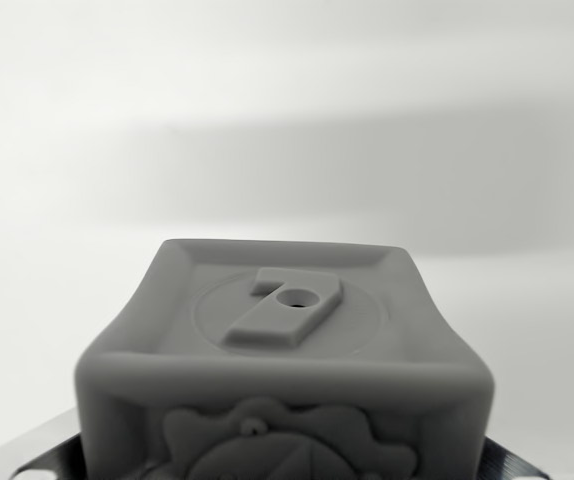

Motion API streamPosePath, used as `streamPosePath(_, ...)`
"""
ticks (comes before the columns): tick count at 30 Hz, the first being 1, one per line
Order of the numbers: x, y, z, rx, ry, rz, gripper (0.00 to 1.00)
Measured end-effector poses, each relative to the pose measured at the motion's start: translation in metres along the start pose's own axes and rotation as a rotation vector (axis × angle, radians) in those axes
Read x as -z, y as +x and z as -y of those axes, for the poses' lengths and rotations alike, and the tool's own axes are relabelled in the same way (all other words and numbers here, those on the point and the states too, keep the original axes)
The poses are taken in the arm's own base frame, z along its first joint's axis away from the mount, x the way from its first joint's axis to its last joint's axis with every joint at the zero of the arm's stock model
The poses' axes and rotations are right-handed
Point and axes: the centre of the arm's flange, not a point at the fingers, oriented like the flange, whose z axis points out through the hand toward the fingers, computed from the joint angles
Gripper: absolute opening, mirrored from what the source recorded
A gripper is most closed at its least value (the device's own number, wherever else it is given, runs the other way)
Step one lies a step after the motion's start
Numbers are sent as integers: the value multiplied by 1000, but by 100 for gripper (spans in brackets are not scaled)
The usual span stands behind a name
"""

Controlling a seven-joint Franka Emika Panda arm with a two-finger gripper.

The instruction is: Destack cube

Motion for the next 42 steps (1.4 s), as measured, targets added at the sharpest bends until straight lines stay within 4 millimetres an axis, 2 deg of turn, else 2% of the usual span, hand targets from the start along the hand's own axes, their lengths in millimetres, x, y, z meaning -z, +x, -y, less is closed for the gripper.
streamPosePath(4, -18, 1, -1, 1, -5, 3, 0)
streamPosePath(16, -51, 0, -1, 3, -4, 3, 0)
streamPosePath(42, -102, 1, -1, 3, -5, 1, 0)
